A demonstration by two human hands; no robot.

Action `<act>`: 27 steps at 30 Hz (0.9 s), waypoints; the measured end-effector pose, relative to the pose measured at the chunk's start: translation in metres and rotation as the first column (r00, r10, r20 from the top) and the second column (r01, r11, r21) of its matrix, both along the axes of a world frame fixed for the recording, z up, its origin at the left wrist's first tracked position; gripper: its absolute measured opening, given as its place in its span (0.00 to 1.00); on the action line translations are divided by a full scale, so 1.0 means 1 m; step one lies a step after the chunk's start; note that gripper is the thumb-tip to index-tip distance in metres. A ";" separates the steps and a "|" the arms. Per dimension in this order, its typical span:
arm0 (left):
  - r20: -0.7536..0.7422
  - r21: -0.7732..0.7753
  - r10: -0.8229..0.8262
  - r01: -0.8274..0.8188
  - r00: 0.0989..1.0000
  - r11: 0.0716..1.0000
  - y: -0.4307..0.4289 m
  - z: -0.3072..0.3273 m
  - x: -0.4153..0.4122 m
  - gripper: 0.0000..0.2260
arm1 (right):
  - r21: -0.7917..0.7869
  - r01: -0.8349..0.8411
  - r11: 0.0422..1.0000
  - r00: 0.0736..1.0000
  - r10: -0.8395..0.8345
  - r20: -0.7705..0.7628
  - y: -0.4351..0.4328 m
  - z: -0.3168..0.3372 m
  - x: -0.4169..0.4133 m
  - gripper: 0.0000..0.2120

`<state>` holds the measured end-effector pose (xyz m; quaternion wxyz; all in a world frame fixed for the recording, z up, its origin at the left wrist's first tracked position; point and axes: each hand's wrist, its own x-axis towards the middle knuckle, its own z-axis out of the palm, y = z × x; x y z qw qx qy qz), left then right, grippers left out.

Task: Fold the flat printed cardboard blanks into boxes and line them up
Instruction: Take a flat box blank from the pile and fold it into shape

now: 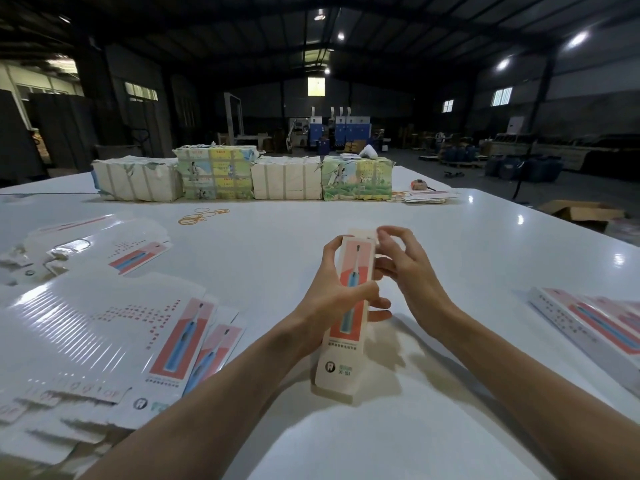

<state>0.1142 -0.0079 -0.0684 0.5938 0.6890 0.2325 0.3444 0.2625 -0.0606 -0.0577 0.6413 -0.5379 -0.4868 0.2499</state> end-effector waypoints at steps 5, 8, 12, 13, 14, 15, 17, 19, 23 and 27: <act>-0.051 0.016 -0.078 0.079 0.996 0.997 -0.003 -0.001 0.001 0.40 | 0.025 0.025 0.999 1.000 -0.024 -0.020 0.000 0.002 0.012 0.11; -0.073 0.006 -0.099 0.099 0.992 0.995 -0.003 -0.002 0.000 0.41 | 0.070 0.016 0.997 0.999 -0.019 0.045 -0.003 0.003 0.013 0.07; -0.065 -0.007 -0.099 0.098 0.993 0.995 -0.003 -0.002 0.000 0.40 | 0.080 0.010 0.997 0.995 -0.018 0.094 -0.005 0.005 0.010 0.08; -0.073 0.006 -0.086 0.087 0.994 0.996 -0.002 -0.001 0.000 0.39 | 0.075 -0.011 0.997 0.999 0.008 0.053 -0.006 0.007 0.009 0.09; -0.079 0.016 -0.079 0.080 0.994 0.997 -0.002 -0.001 0.000 0.40 | 0.070 -0.041 0.997 0.999 0.041 -0.002 -0.007 0.009 0.009 0.09; -0.082 0.020 -0.079 0.081 0.993 0.997 -0.001 -0.001 -0.001 0.40 | 0.067 -0.072 0.995 0.996 0.075 -0.052 -0.007 0.011 0.008 0.09; -0.082 0.017 -0.104 0.106 0.991 0.994 0.000 -0.002 -0.003 0.41 | 0.065 -0.088 0.994 0.990 0.094 -0.107 -0.008 0.013 0.007 0.12; -0.093 0.035 -0.126 0.129 0.988 0.991 0.000 -0.003 -0.004 0.41 | 0.057 -0.053 0.997 0.991 0.060 -0.123 -0.008 0.012 0.008 0.10; -0.125 0.086 -0.120 0.132 0.985 0.988 -0.001 -0.004 -0.004 0.41 | 0.036 -0.033 0.999 0.985 0.039 -0.170 -0.007 0.012 0.012 0.09; -0.124 0.113 -0.108 0.122 0.986 0.986 0.000 -0.004 -0.005 0.45 | 0.033 -0.030 0.999 0.981 0.036 -0.189 -0.006 0.013 0.016 0.06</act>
